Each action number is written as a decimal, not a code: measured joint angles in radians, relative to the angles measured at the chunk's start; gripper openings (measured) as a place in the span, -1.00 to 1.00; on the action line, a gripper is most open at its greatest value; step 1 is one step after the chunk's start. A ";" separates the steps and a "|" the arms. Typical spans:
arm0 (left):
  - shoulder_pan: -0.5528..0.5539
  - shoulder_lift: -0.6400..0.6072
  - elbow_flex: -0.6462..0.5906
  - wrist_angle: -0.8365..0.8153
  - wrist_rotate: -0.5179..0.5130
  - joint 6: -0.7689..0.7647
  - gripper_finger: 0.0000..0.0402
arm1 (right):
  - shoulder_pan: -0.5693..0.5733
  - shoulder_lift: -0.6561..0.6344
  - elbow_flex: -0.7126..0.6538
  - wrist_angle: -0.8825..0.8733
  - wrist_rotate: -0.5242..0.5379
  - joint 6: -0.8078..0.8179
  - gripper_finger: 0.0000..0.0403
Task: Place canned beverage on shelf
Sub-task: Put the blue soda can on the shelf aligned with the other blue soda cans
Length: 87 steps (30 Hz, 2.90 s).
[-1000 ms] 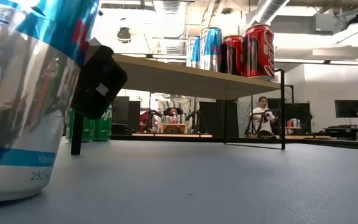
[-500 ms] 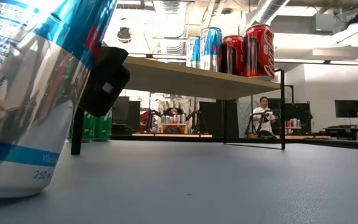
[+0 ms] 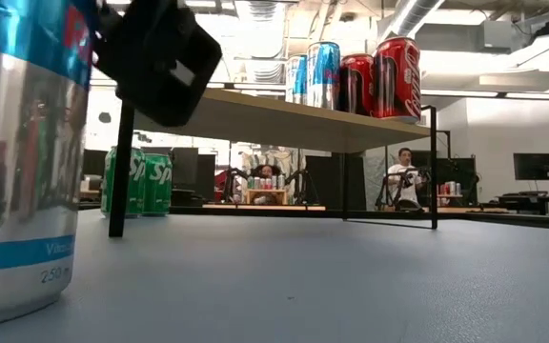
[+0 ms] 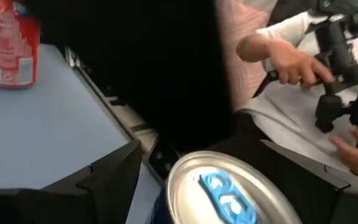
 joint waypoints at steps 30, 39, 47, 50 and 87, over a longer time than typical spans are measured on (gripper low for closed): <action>0.011 -0.212 0.002 -0.247 -0.028 0.074 0.51 | 0.090 -0.002 0.095 -0.115 0.269 -0.100 0.53; 0.011 -0.575 0.002 -0.736 -0.148 0.069 0.51 | 0.114 -0.002 0.110 -0.109 0.332 -0.120 0.53; -0.018 -0.959 0.002 -0.973 -0.316 0.047 0.51 | 0.028 0.026 0.110 0.023 0.074 -0.115 0.53; -0.062 -1.062 0.002 -0.990 -0.358 0.101 0.51 | 0.005 0.042 0.111 0.032 0.032 -0.106 0.53; -0.159 -1.120 0.002 -1.021 -0.515 0.192 0.51 | -0.105 0.148 0.110 0.110 -0.357 -0.114 0.53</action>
